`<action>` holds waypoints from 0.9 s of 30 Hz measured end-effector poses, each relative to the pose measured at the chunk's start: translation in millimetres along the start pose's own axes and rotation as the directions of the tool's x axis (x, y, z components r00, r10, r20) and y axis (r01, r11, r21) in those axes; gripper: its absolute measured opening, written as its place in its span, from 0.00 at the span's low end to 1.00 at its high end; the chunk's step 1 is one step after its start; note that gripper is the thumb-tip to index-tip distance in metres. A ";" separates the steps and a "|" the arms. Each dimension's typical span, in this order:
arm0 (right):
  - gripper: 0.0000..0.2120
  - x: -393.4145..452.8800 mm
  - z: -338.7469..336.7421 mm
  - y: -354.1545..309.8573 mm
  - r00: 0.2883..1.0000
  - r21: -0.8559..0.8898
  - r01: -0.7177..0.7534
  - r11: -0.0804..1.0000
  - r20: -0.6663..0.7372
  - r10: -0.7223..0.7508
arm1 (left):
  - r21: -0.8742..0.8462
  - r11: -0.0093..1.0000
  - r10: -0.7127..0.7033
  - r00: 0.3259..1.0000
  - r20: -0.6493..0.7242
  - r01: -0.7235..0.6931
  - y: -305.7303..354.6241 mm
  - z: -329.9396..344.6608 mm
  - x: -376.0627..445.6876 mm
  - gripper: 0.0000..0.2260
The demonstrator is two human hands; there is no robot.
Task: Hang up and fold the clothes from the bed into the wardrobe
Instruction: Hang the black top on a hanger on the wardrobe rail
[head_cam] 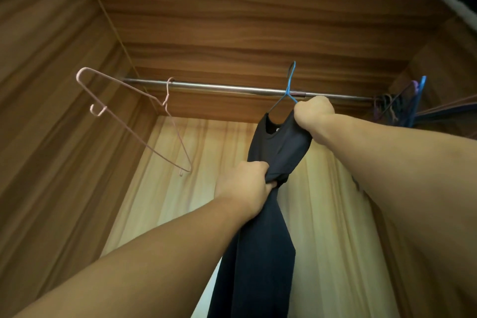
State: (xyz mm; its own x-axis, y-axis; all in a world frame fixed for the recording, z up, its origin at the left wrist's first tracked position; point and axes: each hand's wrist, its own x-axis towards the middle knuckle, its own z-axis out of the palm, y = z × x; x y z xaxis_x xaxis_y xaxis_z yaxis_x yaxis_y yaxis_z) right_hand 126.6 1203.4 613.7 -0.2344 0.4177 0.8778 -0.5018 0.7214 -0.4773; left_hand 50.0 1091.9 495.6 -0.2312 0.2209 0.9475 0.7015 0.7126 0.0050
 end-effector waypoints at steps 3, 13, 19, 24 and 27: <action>0.15 6.2 5.5 0.3 1.000 0.001 -0.006 1.000 -0.014 0.006 | 0.046 0.999 -0.007 1.000 -0.006 0.007 -0.3 8.1 1.7 0.09; 0.04 3.9 -0.5 12.6 0.988 -0.075 -0.084 0.994 0.123 0.093 | 0.035 0.999 -0.024 0.996 0.082 0.021 7.9 25.5 -6.7 0.10; 0.07 -1.8 -8.9 9.4 0.976 -0.080 -0.121 0.989 0.170 0.133 | 0.020 0.999 -0.029 0.996 0.087 0.028 12.3 27.1 -14.9 0.11; 0.05 -11.4 -13.6 10.1 0.974 -0.034 -0.122 0.992 0.188 0.126 | 0.046 0.998 -0.046 0.995 0.085 0.042 10.0 30.1 -32.0 0.10; 0.07 -22.0 -10.8 16.4 0.978 -0.044 -0.090 0.995 0.187 0.097 | 0.073 0.993 -0.102 0.979 0.174 0.090 1.9 43.1 -56.6 0.11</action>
State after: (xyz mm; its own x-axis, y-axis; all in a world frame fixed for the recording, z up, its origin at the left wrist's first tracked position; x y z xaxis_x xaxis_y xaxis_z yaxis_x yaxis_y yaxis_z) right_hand 132.5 1212.0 586.1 -0.4334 0.3751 0.8194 -0.4415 0.7042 -0.5560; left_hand 35.4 1109.5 428.2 -0.4151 0.2600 0.8719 0.6266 0.7765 0.0668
